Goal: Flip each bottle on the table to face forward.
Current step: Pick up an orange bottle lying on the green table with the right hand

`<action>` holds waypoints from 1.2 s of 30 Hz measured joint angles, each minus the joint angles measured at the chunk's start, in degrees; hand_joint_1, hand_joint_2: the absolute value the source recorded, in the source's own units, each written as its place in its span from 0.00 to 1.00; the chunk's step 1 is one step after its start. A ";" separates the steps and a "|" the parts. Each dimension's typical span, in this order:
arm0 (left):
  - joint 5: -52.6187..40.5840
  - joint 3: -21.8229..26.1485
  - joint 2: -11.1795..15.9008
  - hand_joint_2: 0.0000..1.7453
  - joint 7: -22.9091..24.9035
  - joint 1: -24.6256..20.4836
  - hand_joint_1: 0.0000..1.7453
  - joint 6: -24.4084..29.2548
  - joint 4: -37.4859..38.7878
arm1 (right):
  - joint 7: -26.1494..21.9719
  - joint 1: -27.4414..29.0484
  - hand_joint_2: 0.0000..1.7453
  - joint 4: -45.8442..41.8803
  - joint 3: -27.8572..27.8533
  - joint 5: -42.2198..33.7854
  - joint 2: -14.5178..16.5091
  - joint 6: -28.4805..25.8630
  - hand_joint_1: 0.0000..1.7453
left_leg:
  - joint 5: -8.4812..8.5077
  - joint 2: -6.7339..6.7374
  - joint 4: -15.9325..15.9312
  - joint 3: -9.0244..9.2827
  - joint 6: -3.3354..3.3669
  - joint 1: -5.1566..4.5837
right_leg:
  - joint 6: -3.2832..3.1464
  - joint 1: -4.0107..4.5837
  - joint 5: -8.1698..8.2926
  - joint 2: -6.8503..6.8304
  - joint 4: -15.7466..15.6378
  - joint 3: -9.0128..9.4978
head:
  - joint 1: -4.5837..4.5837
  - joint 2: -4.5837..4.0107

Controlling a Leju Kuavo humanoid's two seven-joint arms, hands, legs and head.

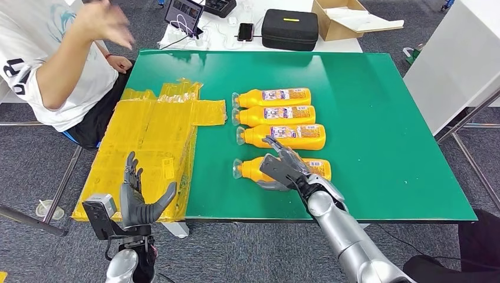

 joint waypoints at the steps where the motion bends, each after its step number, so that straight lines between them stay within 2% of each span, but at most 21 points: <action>1: -0.15 0.13 0.06 1.00 -0.01 -0.06 0.00 0.00 0.04 | 0.34 -0.39 1.00 -0.01 0.72 -0.23 -0.63 0.45 0.00 | 0.00 0.00 0.00 0.00 0.00 0.00 | 0.00 0.00 0.00 0.00 0.00 0.00 | 0.01 0.00; 7: -0.80 0.78 0.21 1.00 -0.05 -0.54 0.00 0.13 0.73 | 3.58 -3.44 1.00 -0.01 5.46 -1.24 -5.39 3.12 0.00 | 0.00 0.00 0.02 -0.01 0.01 -0.03 | 0.01 -0.03 0.01 0.00 0.00 0.01 | 0.01 0.00; 12: -0.91 1.03 0.21 1.00 -0.05 -0.79 0.00 0.13 1.28 | 4.26 -5.23 1.00 0.03 8.24 -1.34 -8.31 3.85 0.00 | -0.01 0.00 0.02 -0.01 0.01 -0.03 | 0.01 -0.02 0.01 0.01 0.00 0.00 | 0.00 0.00; 25: -0.92 1.73 0.21 1.00 -0.05 -0.90 0.00 0.01 1.88 | 7.68 -6.60 1.00 0.74 12.78 -0.19 -12.56 4.88 0.00 | -0.01 0.00 0.02 -0.02 0.01 -0.05 | 0.01 -0.04 0.01 0.00 0.00 0.00 | 0.00 0.00; 36: -0.92 1.77 0.21 1.00 0.08 -0.92 0.00 0.00 2.28 | 7.78 -5.93 1.00 1.57 15.67 -0.27 -13.93 5.26 0.00 | -0.01 0.00 0.02 0.00 0.01 -0.04 | 0.01 -0.02 0.01 0.00 0.00 -0.02 | -0.01 0.00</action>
